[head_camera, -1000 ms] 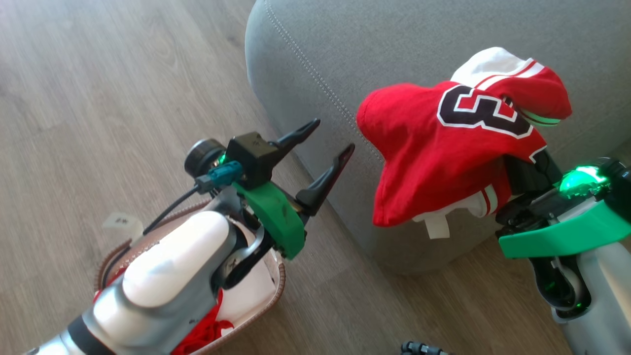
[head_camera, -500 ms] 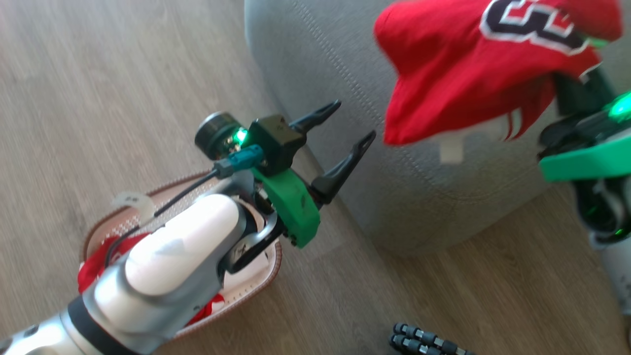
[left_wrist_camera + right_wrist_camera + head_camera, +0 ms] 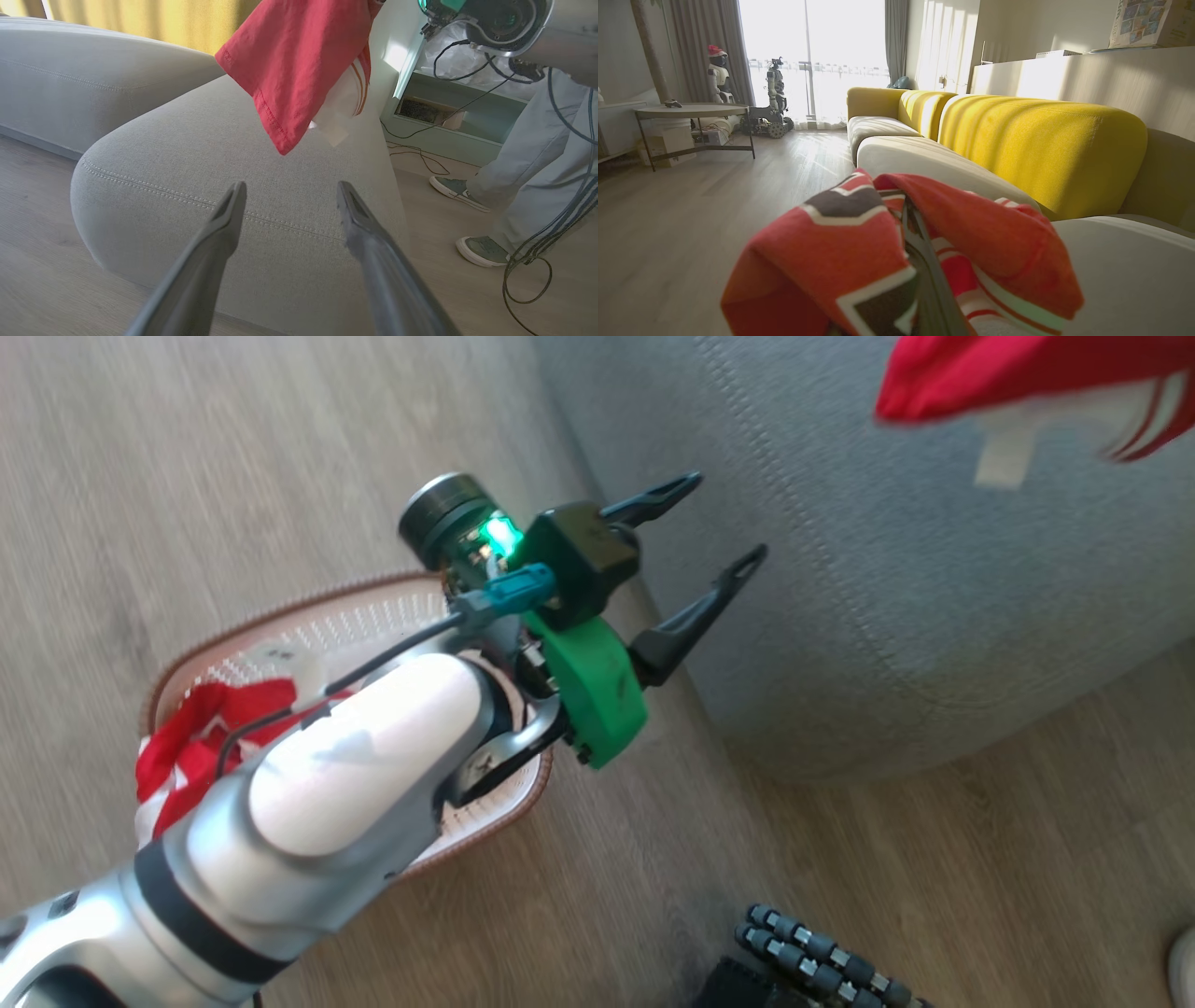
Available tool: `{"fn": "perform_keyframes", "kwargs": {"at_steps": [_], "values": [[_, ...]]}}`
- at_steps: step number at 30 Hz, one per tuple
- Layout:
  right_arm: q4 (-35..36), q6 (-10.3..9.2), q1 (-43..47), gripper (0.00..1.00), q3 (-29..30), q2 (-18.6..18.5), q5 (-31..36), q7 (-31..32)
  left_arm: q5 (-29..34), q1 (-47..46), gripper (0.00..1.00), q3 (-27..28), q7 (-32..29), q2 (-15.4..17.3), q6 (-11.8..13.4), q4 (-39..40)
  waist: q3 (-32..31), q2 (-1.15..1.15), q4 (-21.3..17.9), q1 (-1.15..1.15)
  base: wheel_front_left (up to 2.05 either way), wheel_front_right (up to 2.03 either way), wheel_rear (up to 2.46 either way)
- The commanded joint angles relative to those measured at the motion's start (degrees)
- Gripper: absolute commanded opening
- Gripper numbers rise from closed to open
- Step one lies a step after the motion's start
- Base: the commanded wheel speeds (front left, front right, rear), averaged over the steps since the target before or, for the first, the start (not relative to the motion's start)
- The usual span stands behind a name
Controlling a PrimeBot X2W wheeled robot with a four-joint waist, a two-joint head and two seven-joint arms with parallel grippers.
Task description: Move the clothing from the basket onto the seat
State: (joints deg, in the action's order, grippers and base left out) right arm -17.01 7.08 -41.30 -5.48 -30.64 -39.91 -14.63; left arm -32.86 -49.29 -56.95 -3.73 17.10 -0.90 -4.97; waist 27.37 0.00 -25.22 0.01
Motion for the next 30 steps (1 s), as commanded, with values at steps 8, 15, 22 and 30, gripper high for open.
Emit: {"fn": "perform_keyframes", "kwargs": {"at_steps": [8,15,22,30], "values": [[-7.3,0.41,-5.7,0.00,4.1,-5.6,1.6,-0.4,2.1,-6.5,1.00,-0.2,-0.8,-2.4,-2.0,1.7,6.9,0.00,4.2,-0.01,0.00,0.00,0.00],[-17.2,0.41,-9.6,0.00,4.0,-7.3,5.1,-0.4,2.6,-8.7,1.00,-1.0,-0.5,-3.7,-2.9,-0.3,9.9,0.00,6.4,-0.01,0.00,0.00,0.00],[-26.0,0.41,-12.6,0.00,0.9,-6.7,6.3,0.9,2.5,-9.5,1.00,-1.0,0.8,-3.9,-3.2,-2.8,11.2,0.00,7.4,-0.01,0.00,0.00,0.00],[-33.6,0.41,-16.0,0.85,-5.0,-6.4,3.1,10.6,2.1,-9.5,1.00,-1.5,2.2,-4.9,-3.5,-4.7,10.5,0.00,7.8,-0.01,0.00,0.00,0.00]]}}
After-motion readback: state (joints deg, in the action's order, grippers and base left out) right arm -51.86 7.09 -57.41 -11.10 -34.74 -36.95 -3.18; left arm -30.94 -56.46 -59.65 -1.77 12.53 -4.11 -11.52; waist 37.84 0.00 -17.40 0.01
